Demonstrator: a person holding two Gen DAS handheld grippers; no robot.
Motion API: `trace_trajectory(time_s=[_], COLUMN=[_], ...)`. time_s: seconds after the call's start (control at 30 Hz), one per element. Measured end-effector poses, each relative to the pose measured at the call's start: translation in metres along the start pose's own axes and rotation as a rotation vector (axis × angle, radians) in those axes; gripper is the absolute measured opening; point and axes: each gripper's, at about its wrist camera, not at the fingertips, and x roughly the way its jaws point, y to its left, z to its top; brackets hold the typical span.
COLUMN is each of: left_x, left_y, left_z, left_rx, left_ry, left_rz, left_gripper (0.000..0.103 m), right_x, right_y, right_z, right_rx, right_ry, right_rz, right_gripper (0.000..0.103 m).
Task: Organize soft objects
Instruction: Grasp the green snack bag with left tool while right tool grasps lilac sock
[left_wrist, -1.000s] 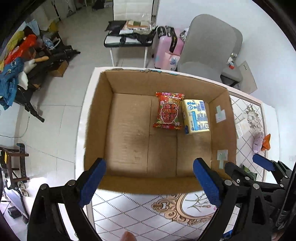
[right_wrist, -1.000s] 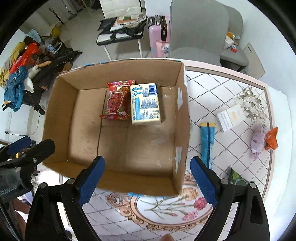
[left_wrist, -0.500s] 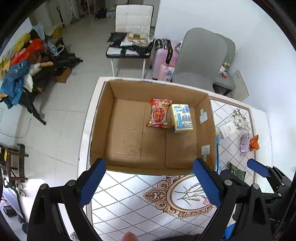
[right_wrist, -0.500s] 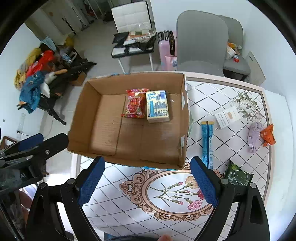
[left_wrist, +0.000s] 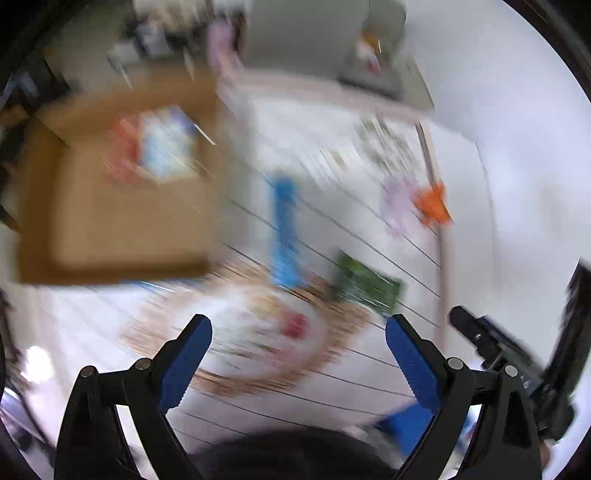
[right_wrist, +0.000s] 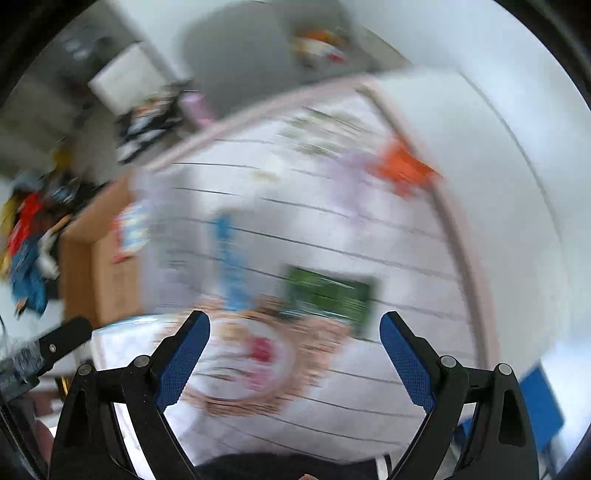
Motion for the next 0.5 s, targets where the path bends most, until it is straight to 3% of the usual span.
trace_trajectory(time_s=[0.13,0.27,0.4,0.5], left_x=[0.096,0.179,0.222,0.239], left_y=[-0.031,-0.055,-0.056,-0.058], left_z=[0.014,0.027,0.036,0.044], left_rx=[-0.100,-0.190,-0.334,-0.404], left_ry=[0.203,0.350,0.433,0.437], left_rz=[-0.079,-0.071,-0.111,-0.075], left_gripper=[0.096,0.096,0.096,0.094], right_x=[0.031,0.056,0.074,0.083], right_y=[-0.078,-0.121,-0.141,-0.144], right_z=[0.006,0.021,0.041,0.053], right_rx=[0.104,0.114,0.084,0.056], right_ry=[0.059,0.082,0.100,0.115], right_rz=[-0.031,-0.058,-0.063,-0.059], right_gripper=[0.095,0.095,0.095,0.095])
